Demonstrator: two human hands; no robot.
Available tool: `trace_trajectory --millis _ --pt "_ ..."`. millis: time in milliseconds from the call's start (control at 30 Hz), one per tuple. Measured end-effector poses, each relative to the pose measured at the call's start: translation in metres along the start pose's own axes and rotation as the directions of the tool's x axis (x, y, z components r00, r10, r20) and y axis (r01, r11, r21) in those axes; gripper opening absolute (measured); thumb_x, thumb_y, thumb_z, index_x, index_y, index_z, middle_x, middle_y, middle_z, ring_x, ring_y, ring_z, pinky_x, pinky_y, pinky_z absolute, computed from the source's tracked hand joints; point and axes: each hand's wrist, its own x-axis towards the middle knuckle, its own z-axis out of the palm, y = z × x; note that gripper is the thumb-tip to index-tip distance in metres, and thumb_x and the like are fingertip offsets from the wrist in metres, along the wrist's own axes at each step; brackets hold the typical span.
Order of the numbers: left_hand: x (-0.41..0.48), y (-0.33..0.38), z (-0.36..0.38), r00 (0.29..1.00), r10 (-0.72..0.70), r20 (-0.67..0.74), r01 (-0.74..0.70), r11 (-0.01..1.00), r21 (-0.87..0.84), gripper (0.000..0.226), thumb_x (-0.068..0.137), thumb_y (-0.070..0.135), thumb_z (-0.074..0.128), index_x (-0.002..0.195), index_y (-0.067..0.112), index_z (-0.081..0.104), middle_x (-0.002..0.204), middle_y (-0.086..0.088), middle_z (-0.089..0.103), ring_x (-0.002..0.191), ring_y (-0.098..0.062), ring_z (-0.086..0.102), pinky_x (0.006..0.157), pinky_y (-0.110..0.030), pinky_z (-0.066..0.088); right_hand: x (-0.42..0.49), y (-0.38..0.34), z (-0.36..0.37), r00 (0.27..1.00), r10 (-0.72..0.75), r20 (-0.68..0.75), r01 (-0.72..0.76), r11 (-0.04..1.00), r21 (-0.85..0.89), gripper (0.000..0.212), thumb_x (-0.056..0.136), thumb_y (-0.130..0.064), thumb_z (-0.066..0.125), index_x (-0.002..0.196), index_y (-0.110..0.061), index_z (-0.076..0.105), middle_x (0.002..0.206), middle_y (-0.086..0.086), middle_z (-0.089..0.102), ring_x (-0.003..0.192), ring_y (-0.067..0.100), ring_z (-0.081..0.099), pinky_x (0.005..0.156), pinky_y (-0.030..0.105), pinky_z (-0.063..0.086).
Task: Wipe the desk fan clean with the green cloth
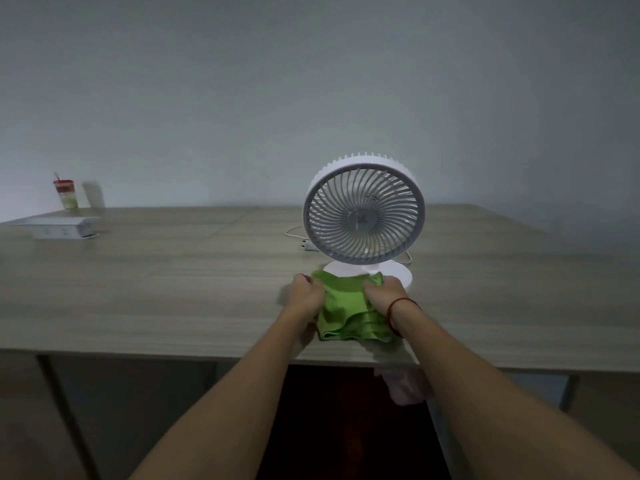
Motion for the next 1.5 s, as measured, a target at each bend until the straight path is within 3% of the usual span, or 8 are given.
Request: trace_trajectory --millis 267,367,467,567,700,833,1100,1500 --pt "0.033 -0.015 -0.121 0.953 0.162 -0.255 -0.092 0.960 0.263 0.026 0.098 0.017 0.043 0.117 0.001 0.051 0.121 -0.025 0.059 0.113 -0.037 0.055 0.092 -0.036 0.042 -0.006 -0.053 0.117 0.993 -0.041 0.114 0.019 0.983 0.185 0.031 0.083 -0.020 0.057 0.107 -0.002 0.064 0.113 0.018 0.067 0.106 0.033 0.063 0.088 0.034 0.049" --pt "0.048 -0.023 -0.158 0.958 0.125 -0.258 0.013 0.879 0.476 0.041 0.097 0.028 0.046 0.131 0.005 0.045 0.134 -0.023 0.053 0.123 -0.038 0.051 0.101 -0.040 0.041 -0.008 -0.068 0.145 0.994 -0.076 0.075 0.078 0.997 -0.027 0.022 0.079 -0.019 0.057 0.098 -0.007 0.058 0.121 0.017 0.063 0.103 0.031 0.061 0.081 0.032 0.046" --pt "0.052 -0.032 -0.163 0.971 0.143 -0.193 0.024 0.741 0.672 0.054 0.097 0.035 0.044 0.144 0.012 0.035 0.145 -0.017 0.045 0.132 -0.035 0.045 0.109 -0.046 0.039 -0.010 -0.074 0.157 0.966 -0.256 0.048 0.260 0.935 -0.243 0.037 0.085 -0.018 0.052 0.121 -0.007 0.054 0.132 0.017 0.053 0.119 0.033 0.053 0.099 0.036 0.044" --pt "0.057 -0.055 -0.147 0.992 0.120 -0.034 -0.057 0.679 0.732 0.047 0.098 0.035 0.040 0.138 0.011 0.047 0.145 -0.014 0.049 0.133 -0.031 0.046 0.111 -0.043 0.038 -0.011 -0.072 0.170 0.893 -0.353 0.278 0.438 0.822 -0.365 0.040 0.089 -0.015 0.049 0.128 -0.005 0.053 0.136 0.017 0.053 0.126 0.032 0.050 0.104 0.035 0.041" --pt "0.069 -0.082 -0.137 0.996 0.056 0.069 -0.089 0.625 0.776 0.043 0.100 0.028 0.029 0.125 -0.001 0.050 0.140 -0.023 0.047 0.131 -0.037 0.041 0.111 -0.046 0.033 -0.003 -0.056 0.192 0.822 -0.228 0.521 0.528 0.646 -0.551 0.040 0.094 -0.015 0.040 0.130 0.002 0.048 0.141 0.021 0.047 0.129 0.032 0.048 0.102 0.035 0.041" --pt "0.085 -0.084 -0.136 0.998 0.067 0.019 -0.054 0.572 0.819 0.046 0.102 0.028 0.024 0.134 0.001 0.042 0.148 -0.018 0.038 0.139 -0.034 0.032 0.114 -0.046 0.025 0.013 -0.053 0.204 0.804 -0.321 0.501 0.583 0.595 -0.554 0.038 0.096 -0.017 0.034 0.125 0.000 0.050 0.137 0.018 0.049 0.127 0.032 0.047 0.105 0.039 0.036" --pt "0.092 -0.080 -0.136 0.998 0.057 -0.022 -0.016 0.592 0.806 0.049 0.099 0.034 0.029 0.129 0.001 0.049 0.139 -0.022 0.049 0.130 -0.037 0.045 0.110 -0.044 0.036 0.023 -0.056 0.182 0.801 -0.326 0.502 0.586 0.601 -0.544 0.038 0.095 -0.029 0.040 0.115 -0.003 0.059 0.127 0.021 0.058 0.118 0.035 0.054 0.099 0.039 0.043" --pt "-0.016 0.014 -0.018 0.949 0.223 0.222 -0.314 0.618 0.721 0.048 0.102 0.031 0.029 0.123 -0.003 0.056 0.133 -0.028 0.054 0.125 -0.040 0.051 0.104 -0.043 0.040 -0.005 -0.013 0.010 0.937 -0.279 0.209 0.346 0.670 -0.656 0.050 0.096 -0.038 0.037 0.135 -0.008 0.046 0.141 0.014 0.050 0.129 0.031 0.047 0.109 0.042 0.036"
